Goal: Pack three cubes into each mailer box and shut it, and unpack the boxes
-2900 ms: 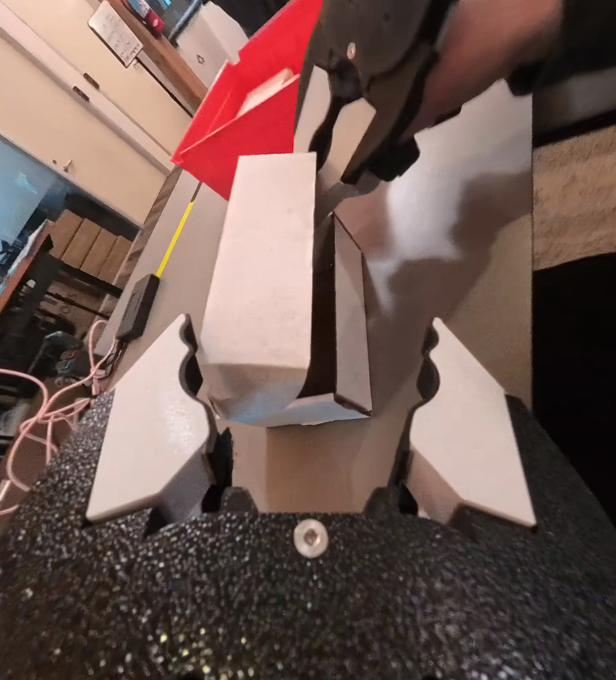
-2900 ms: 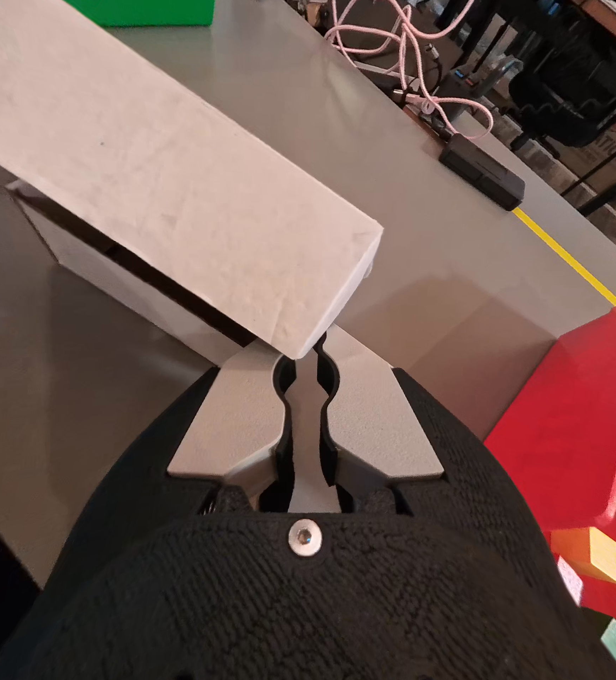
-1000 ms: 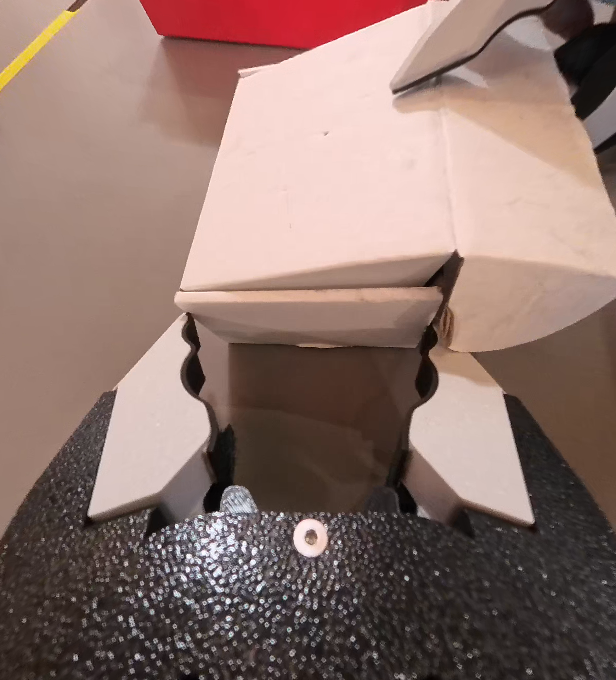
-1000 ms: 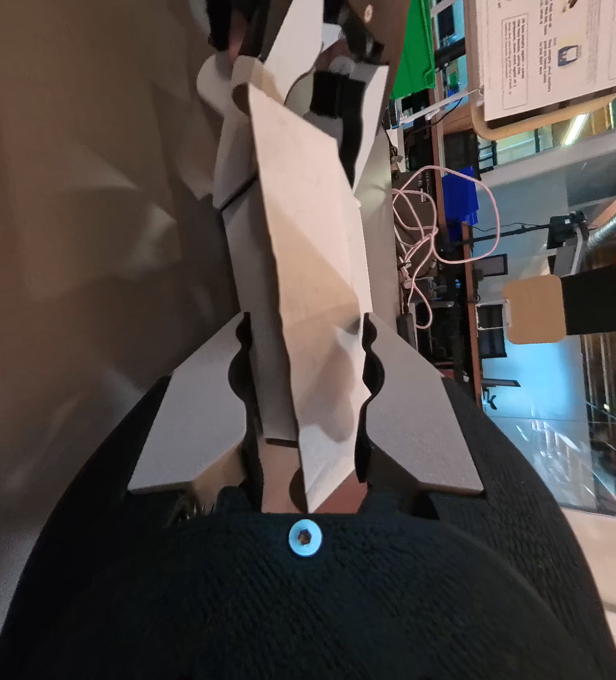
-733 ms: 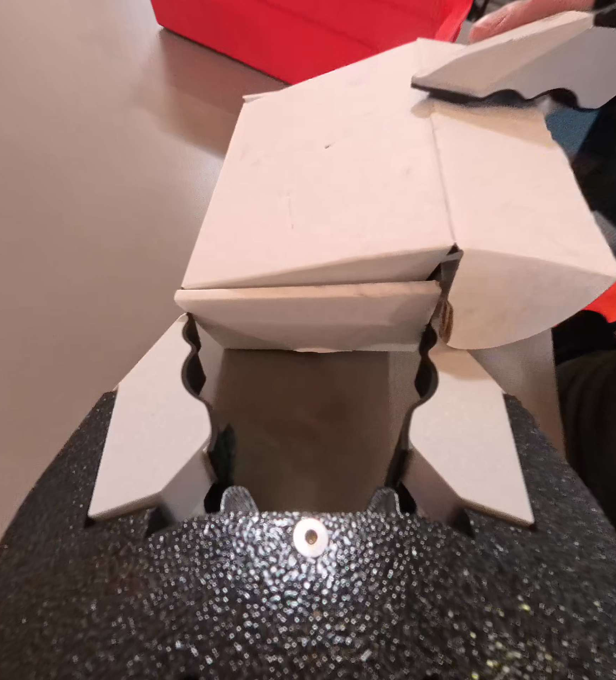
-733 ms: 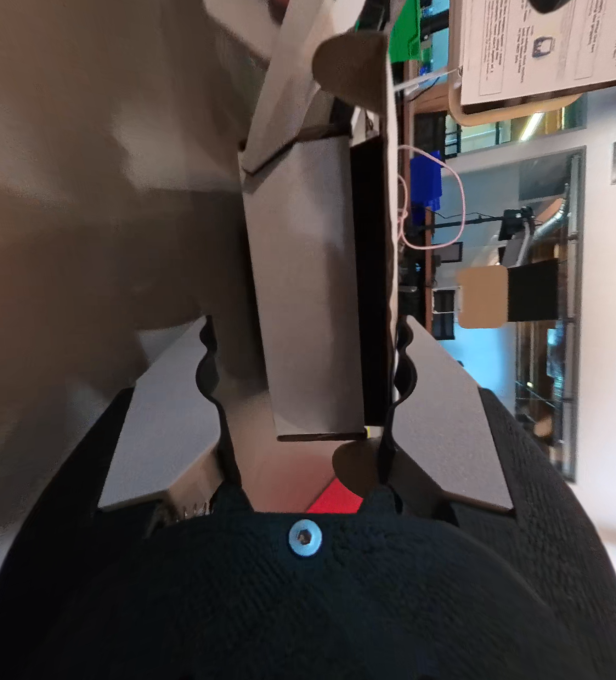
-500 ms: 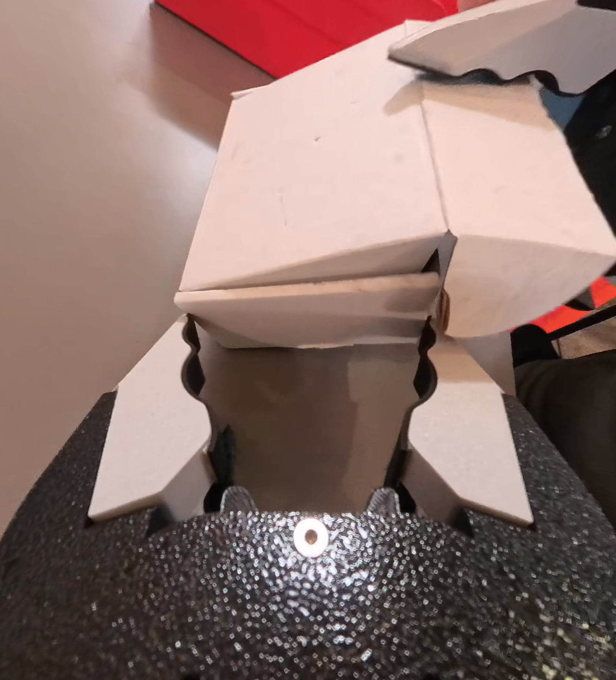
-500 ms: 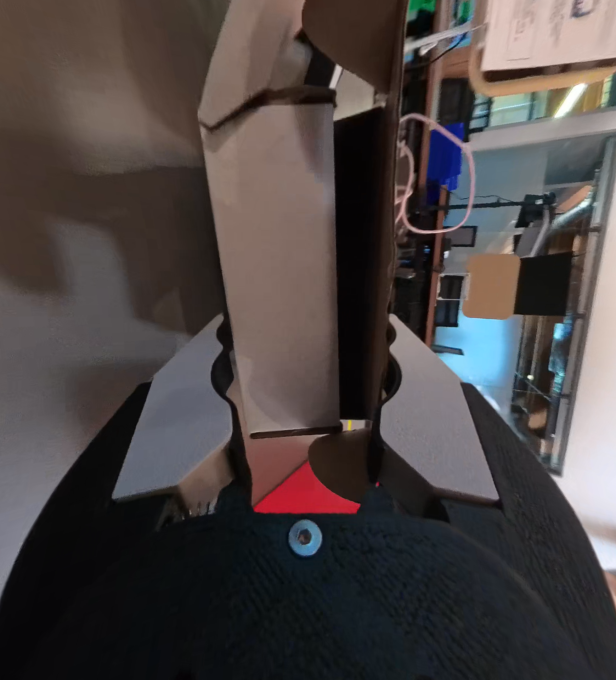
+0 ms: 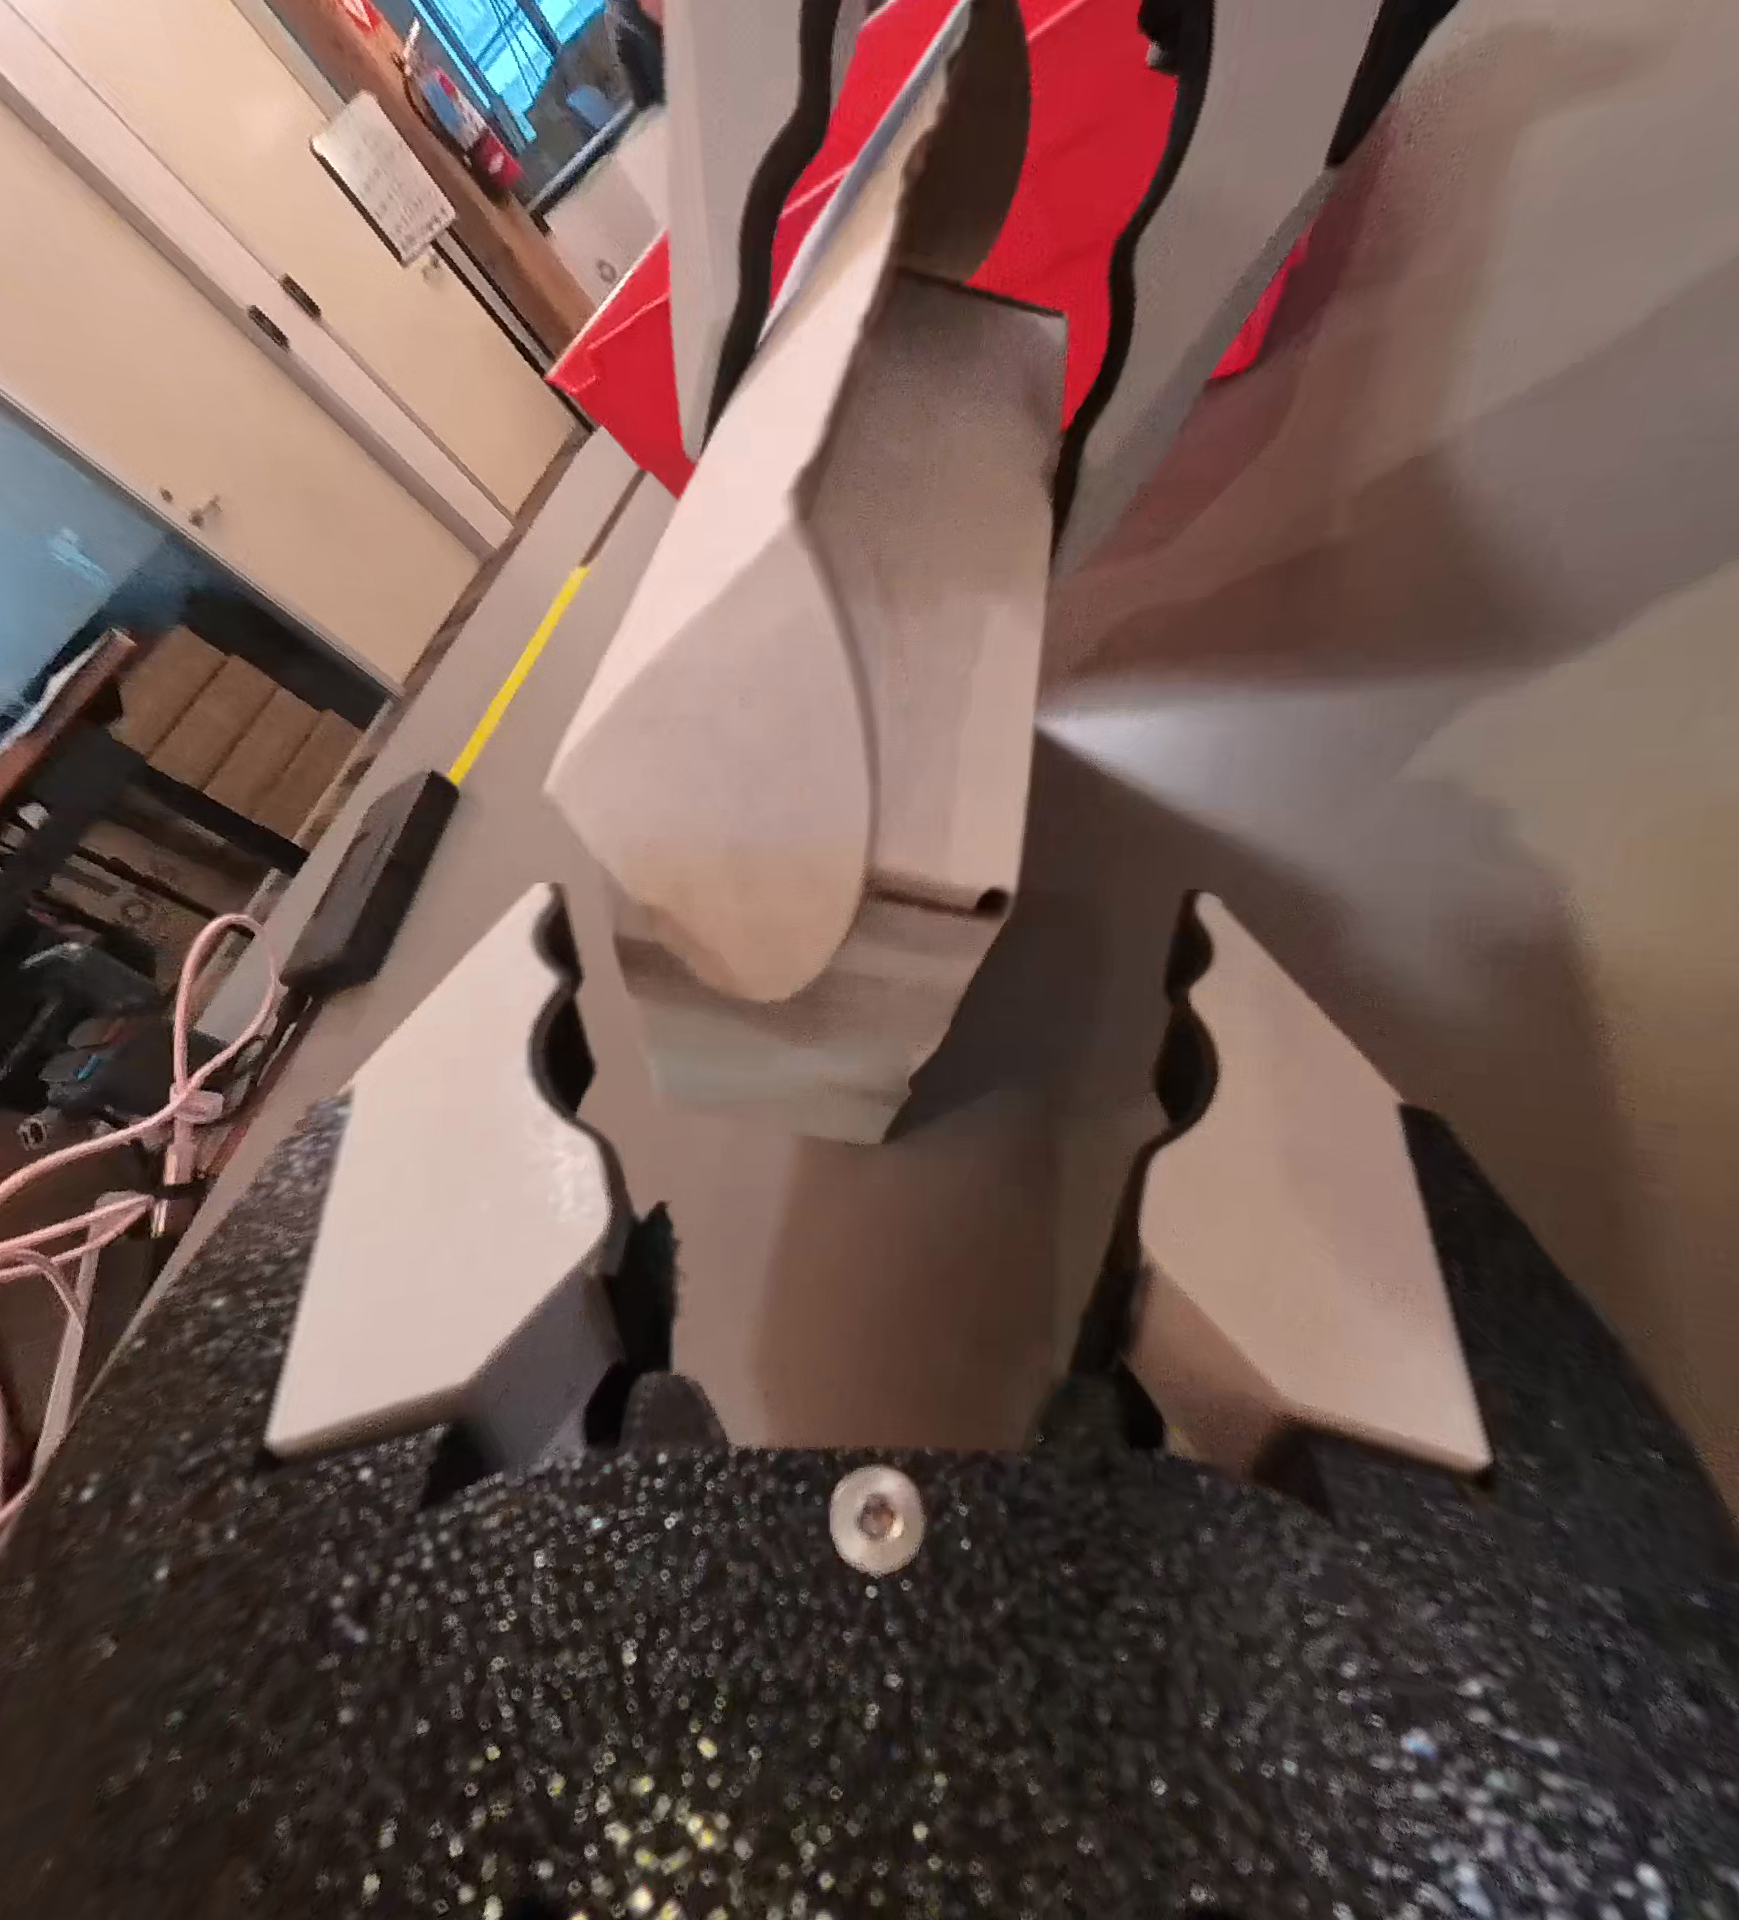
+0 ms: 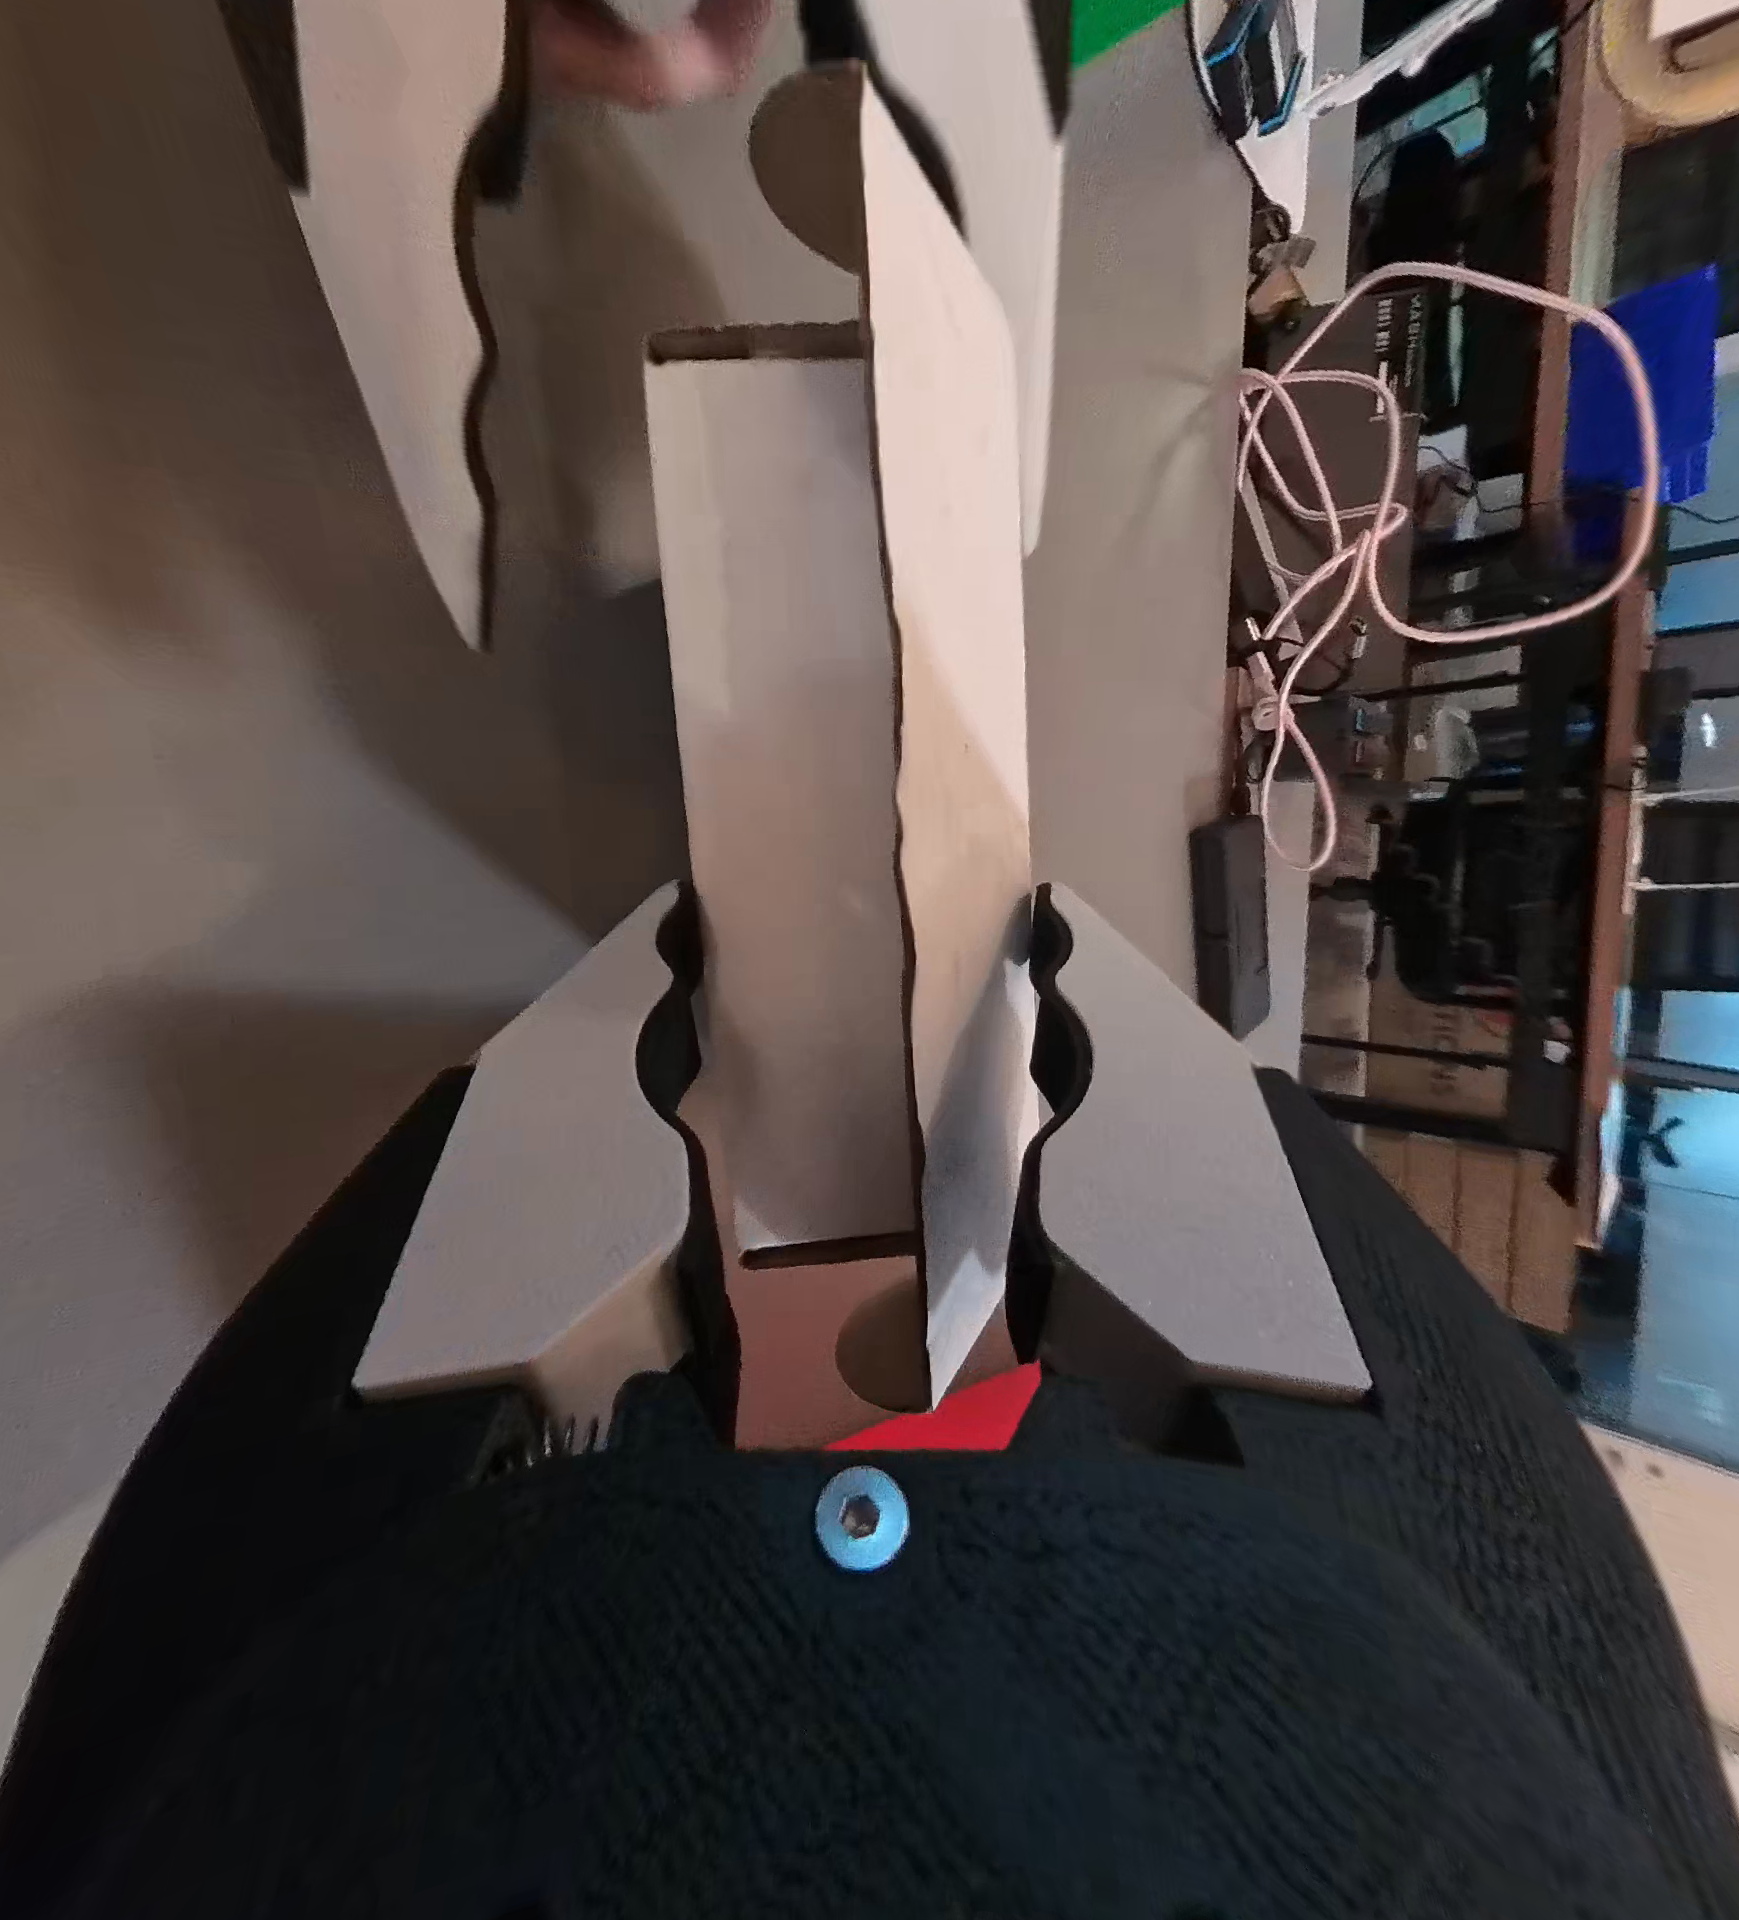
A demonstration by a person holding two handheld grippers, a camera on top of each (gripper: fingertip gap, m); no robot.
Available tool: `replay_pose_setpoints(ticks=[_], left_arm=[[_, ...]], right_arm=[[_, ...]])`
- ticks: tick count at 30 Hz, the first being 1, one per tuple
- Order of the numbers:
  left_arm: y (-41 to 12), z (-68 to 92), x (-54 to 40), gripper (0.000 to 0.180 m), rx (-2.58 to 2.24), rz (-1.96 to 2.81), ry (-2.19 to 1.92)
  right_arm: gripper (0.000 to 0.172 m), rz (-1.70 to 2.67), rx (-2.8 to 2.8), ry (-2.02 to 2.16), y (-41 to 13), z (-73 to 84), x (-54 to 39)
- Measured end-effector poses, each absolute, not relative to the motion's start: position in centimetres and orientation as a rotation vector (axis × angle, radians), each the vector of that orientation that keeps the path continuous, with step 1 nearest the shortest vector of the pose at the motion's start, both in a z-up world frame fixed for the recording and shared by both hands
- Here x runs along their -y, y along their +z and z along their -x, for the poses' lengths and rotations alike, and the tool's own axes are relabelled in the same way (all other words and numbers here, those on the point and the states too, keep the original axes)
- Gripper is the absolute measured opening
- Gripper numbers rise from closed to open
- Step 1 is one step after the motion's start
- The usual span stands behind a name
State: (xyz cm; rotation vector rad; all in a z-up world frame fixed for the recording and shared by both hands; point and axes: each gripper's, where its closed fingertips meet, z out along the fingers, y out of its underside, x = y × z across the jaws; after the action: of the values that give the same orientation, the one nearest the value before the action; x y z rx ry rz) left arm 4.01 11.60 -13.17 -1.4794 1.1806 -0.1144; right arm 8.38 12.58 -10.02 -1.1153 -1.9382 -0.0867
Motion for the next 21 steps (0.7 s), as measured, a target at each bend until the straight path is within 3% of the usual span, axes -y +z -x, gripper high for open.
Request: replay_pose_setpoints(ticks=[3, 5, 7, 10, 16, 21], left_arm=[[-12.3, -3.6, -13.1, 0.068, -1.109, 1.469, -0.057], [-12.2, -3.6, -13.0, 0.067, -1.093, 1.515, -0.143], [-12.2, -3.2, -13.1, 0.067, -1.049, 1.570, -0.216], [-12.2, -2.6, -13.3, 0.067, -1.002, 1.646, -0.283], [-12.5, -2.4, -13.1, 0.066, -0.904, 1.765, -0.373], [-12.7, -2.3, -12.7, 0.066, -0.849, 1.832, -0.425]], right_arm=[[0.069, 1.151, 1.890, -0.029, -9.7, -8.3, -12.9], [0.083, 1.196, 1.791, 0.042, -8.4, -8.7, -12.8], [0.082, 1.250, 1.643, 0.113, -6.5, -9.7, -13.1], [0.064, 1.410, 1.379, 0.136, -4.6, -12.6, -15.3], [0.028, 1.724, 1.207, 0.293, -6.3, -13.9, -18.0], [0.016, 1.819, 1.202, 0.474, -5.9, -11.9, -18.6]])
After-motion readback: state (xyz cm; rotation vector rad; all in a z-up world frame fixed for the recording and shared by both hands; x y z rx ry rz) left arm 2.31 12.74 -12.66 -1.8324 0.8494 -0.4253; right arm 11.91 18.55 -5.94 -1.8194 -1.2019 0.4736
